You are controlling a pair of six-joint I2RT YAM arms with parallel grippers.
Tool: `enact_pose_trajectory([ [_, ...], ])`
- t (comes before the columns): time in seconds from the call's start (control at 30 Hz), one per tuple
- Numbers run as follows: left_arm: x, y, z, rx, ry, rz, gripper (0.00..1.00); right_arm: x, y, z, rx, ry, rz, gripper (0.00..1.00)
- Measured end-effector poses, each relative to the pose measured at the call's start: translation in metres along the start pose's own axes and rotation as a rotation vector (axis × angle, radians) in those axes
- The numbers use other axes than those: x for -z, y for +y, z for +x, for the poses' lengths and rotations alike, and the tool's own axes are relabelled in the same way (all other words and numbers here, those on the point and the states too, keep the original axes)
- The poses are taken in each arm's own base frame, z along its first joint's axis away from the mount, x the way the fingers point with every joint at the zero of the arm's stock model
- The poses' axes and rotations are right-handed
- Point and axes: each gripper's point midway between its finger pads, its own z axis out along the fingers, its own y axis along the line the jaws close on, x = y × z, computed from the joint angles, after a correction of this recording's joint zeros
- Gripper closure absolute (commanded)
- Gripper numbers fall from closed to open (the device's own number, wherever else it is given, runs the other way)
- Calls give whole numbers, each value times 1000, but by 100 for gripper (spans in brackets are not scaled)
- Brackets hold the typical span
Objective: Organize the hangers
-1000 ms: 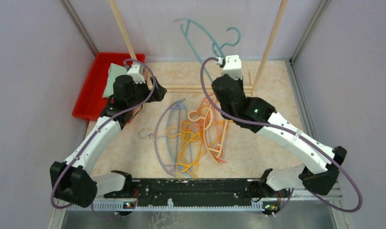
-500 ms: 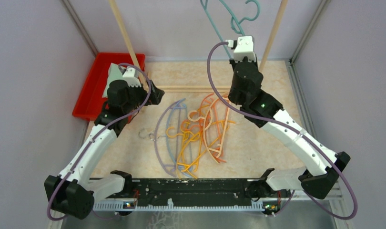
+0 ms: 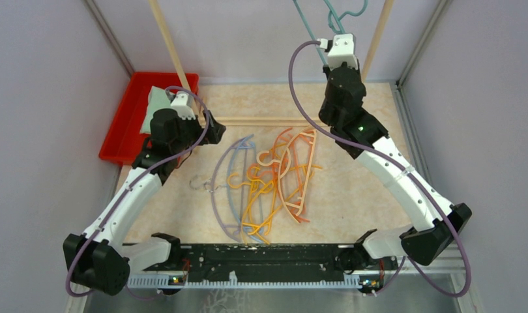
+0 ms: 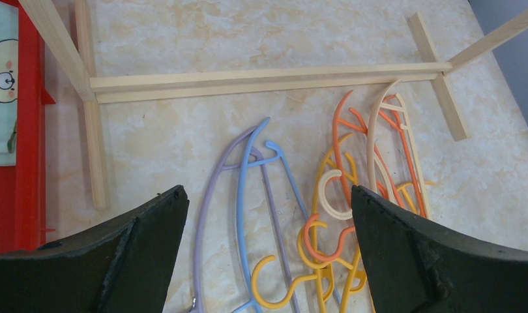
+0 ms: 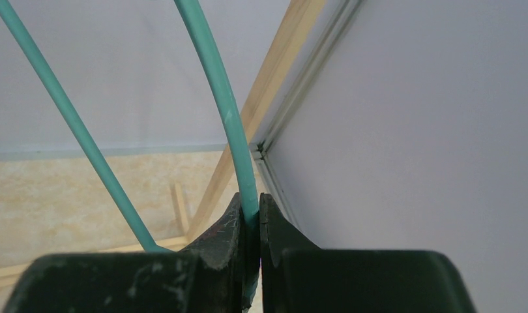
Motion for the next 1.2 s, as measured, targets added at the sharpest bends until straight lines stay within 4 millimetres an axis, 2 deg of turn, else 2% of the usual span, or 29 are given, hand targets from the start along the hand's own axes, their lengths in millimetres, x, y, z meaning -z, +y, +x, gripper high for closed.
enact_pose_trajectory([
  [0.2,-1,6,8,2,14,-21,1,-16,-7,-3,19,7,10,100],
  [0.5,-3,13,18,4,27,-50,1,-32,12,14,87,46,-46,100],
  [0.67,-3,15,18,4,24,-59,1,-39,12,19,85,53,-53,100],
  [0.87,-4,17,18,8,25,-70,1,-51,9,15,61,51,-56,100],
  [1.07,-4,19,18,14,20,-83,1,-65,5,22,42,84,-78,100],
  [1.2,-4,21,20,19,23,-92,1,-75,9,26,41,122,-107,100],
])
